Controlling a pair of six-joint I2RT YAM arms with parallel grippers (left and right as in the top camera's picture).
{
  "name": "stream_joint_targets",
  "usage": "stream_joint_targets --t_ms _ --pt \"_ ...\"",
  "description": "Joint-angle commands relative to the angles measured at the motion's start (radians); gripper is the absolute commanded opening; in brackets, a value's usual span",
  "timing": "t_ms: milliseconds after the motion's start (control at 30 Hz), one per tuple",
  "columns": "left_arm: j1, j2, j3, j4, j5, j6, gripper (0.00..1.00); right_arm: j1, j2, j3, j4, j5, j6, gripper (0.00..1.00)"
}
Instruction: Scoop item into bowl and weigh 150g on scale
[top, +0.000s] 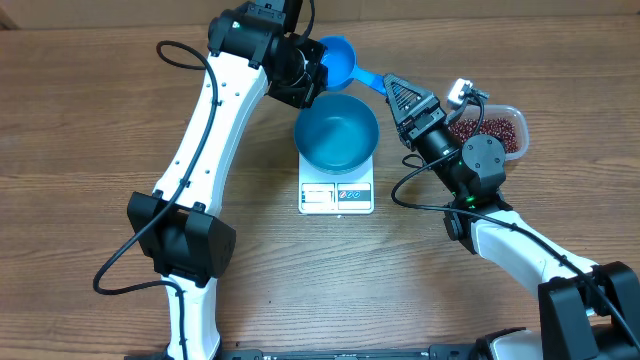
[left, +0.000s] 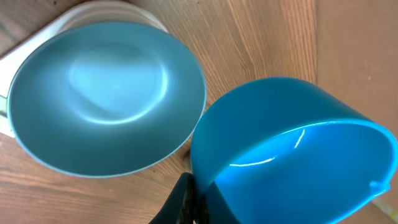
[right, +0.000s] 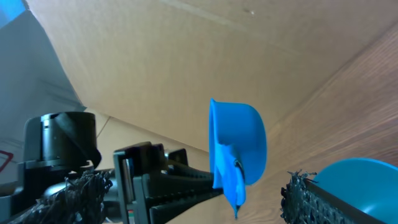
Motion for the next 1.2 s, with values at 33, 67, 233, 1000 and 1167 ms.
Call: stream_joint_targets --t_ms 33,67,233,1000,1167 --pt "-0.008 0.01 0.027 0.007 -0.026 0.079 0.04 0.005 -0.006 0.01 -0.023 0.015 -0.014 0.92" --pt "-0.009 0.01 0.027 0.009 -0.026 0.092 0.04 0.005 -0.006 0.01 -0.029 0.015 -0.014 0.92" --pt "-0.013 0.01 0.027 0.024 -0.026 0.153 0.04 0.005 -0.006 0.01 -0.049 0.011 -0.014 0.87" --pt "-0.092 0.01 0.027 0.065 -0.027 0.317 0.04 0.005 -0.006 0.01 -0.049 -0.039 -0.068 0.62" --pt "-0.089 0.01 0.027 0.064 -0.027 0.322 0.04 0.005 -0.006 0.01 -0.05 -0.048 -0.076 0.59"
